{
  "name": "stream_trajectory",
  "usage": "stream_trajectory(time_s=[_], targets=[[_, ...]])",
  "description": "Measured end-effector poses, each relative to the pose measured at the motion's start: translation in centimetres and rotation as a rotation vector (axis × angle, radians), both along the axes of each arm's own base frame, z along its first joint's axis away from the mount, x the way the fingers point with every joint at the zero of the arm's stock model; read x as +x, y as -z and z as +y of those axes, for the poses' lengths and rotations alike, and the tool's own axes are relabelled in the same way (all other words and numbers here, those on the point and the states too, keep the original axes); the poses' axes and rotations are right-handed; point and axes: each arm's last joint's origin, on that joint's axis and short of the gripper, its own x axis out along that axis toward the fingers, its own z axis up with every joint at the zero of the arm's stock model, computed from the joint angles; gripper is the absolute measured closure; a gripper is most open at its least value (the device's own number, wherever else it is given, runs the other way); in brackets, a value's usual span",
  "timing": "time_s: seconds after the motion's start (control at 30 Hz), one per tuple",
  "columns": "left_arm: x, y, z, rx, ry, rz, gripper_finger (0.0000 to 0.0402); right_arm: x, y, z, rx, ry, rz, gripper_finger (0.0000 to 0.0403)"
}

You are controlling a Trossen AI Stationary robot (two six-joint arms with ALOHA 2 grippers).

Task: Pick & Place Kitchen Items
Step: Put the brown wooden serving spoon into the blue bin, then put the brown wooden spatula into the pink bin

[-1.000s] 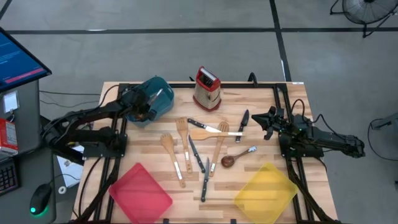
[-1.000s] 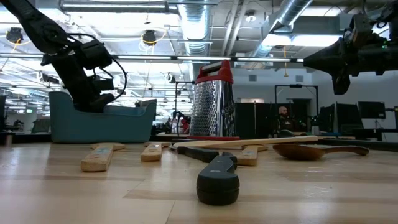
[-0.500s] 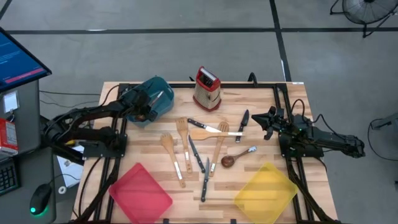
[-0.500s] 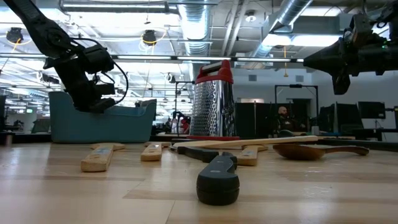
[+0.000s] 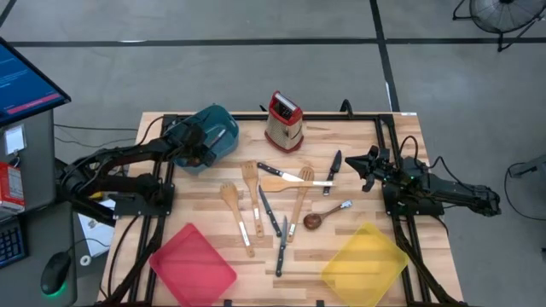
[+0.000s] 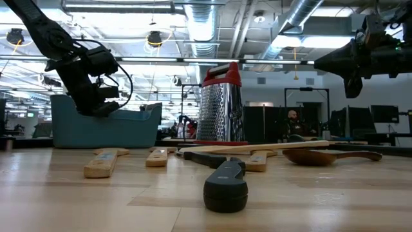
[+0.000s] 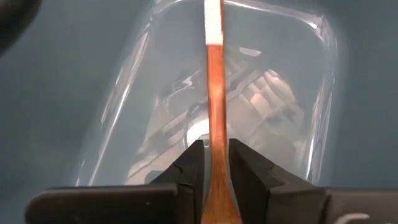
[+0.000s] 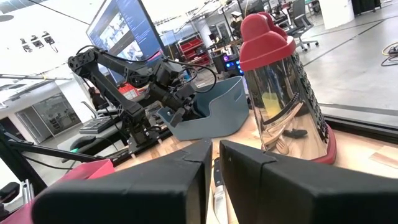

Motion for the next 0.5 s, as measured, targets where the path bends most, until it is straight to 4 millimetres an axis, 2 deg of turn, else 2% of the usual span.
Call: stream_trajectory(time_s=[0.27,0.5], targets=[[0.2,-0.5,0.0,-0.01,0.031,-0.045,0.0286,0.0,0.0,0.0,0.0,0.0,0.0,0.0359],[1.2,-3.9,-0.6,0.011,0.176,-0.259,0.0256,0.0,0.0,0.0,0.0,-0.001,0.0,0.0359]])
